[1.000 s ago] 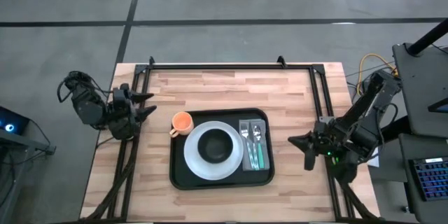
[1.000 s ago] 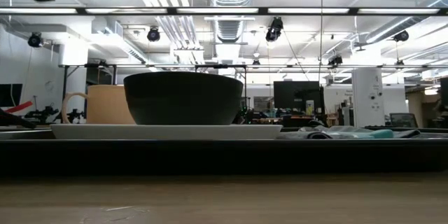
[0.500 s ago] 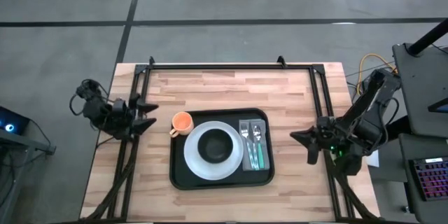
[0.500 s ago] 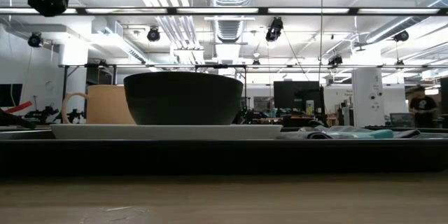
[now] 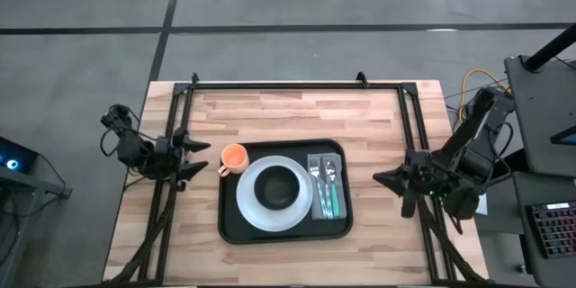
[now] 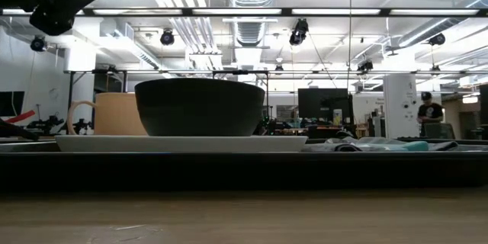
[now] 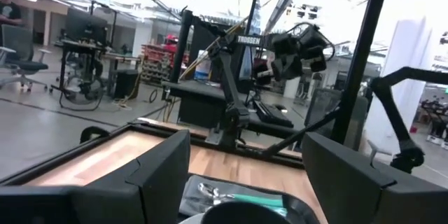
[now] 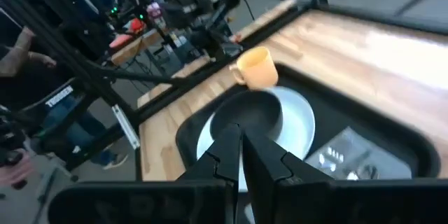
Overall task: Set up tray
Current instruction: Return to Home Position
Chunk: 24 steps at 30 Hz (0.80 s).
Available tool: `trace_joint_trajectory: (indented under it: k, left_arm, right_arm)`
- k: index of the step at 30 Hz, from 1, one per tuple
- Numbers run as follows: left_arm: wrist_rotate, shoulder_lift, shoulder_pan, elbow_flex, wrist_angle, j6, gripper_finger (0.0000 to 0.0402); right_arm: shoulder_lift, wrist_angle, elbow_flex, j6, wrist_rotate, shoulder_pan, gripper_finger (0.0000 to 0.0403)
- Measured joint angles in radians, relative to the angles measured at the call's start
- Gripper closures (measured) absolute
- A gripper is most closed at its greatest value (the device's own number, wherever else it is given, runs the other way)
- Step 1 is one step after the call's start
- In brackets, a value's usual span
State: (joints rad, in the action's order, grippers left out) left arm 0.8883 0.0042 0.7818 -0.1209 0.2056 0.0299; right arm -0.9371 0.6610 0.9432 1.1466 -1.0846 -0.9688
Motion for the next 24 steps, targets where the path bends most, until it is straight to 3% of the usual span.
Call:
trace_joint_trajectory:
  k: [5, 9, 14, 20, 24]
  left_arm:
    - [0.000, 0.000, 0.000, 0.011, 0.001, -0.039, 0.0148]
    - [0.017, 0.007, 0.000, 0.002, 0.003, -0.077, 0.0148]
    - [0.022, 0.014, 0.000, 0.000, 0.002, -0.080, 0.0148]
    - [0.026, 0.044, 0.000, 0.004, 0.001, -0.081, 0.0148]
    - [0.025, 0.074, 0.000, 0.005, 0.000, -0.081, 0.0148]
  right_arm:
    - [-0.003, -0.146, -0.003, -0.238, -0.015, -0.003, 0.0394]
    - [0.086, -0.236, 0.018, -0.454, 0.030, -0.016, 0.0394]
    - [0.227, -0.373, -0.013, -0.675, 0.246, -0.048, 0.0394]
    - [0.281, -0.741, -0.156, -0.999, 0.540, -0.050, 0.0394]
    - [0.295, -0.844, -0.299, -0.973, 0.644, -0.050, 0.0394]
